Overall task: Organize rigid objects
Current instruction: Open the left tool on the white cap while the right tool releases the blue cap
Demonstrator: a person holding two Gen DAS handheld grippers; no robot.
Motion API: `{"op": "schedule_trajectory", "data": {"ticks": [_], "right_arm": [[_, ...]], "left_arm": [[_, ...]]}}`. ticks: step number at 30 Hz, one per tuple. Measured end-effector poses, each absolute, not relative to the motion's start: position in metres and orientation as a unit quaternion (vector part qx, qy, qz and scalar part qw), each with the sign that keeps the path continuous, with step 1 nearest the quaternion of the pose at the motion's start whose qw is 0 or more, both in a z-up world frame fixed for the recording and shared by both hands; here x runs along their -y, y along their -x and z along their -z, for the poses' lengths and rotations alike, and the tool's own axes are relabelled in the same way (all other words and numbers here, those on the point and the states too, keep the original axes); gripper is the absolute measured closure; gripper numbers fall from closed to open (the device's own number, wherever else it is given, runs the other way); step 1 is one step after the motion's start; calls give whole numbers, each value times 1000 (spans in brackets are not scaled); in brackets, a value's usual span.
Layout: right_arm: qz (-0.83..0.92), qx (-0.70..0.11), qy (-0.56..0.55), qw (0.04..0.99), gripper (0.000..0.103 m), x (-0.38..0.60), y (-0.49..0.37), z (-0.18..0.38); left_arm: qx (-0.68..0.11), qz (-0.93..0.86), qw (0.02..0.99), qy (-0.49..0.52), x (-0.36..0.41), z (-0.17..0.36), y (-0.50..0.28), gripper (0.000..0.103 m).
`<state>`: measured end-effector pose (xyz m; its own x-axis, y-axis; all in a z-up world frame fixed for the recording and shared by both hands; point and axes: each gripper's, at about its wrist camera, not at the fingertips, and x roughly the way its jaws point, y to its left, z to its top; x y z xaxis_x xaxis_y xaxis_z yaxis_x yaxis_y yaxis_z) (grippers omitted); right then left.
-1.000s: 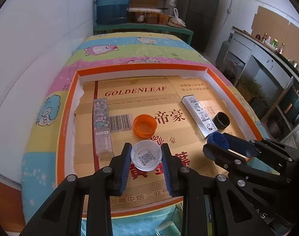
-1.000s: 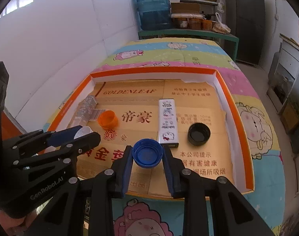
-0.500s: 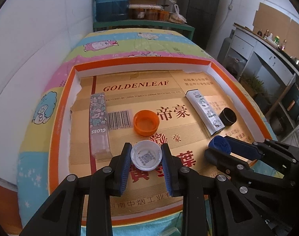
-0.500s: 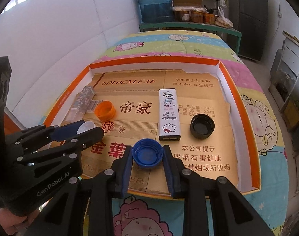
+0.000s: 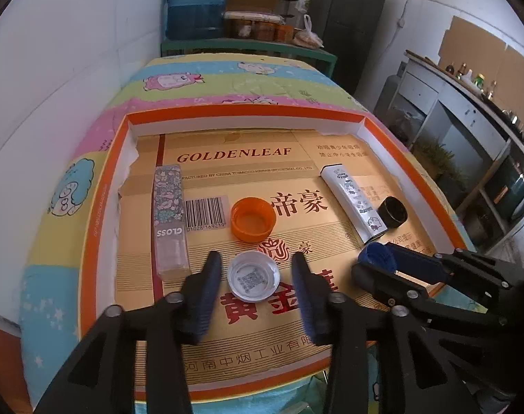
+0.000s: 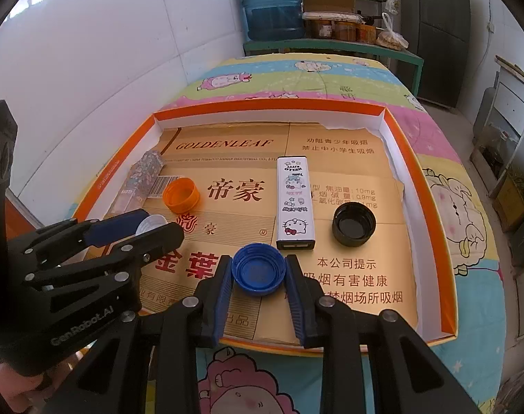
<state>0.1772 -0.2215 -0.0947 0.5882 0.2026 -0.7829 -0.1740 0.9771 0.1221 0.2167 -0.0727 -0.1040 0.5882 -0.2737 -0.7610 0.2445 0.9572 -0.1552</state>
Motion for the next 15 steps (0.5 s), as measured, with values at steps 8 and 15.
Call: {"op": "schedule_trajectory", "data": {"ticks": [8, 15], "right_arm": [[-105, -436, -18, 894, 69, 223, -174, 92], [-102, -431, -23, 896, 69, 226, -169, 87]], "left_arm": [[-424, 145, 893, 23, 71, 99, -215, 56], [-412, 139, 900, 19, 71, 88, -208, 56]]}}
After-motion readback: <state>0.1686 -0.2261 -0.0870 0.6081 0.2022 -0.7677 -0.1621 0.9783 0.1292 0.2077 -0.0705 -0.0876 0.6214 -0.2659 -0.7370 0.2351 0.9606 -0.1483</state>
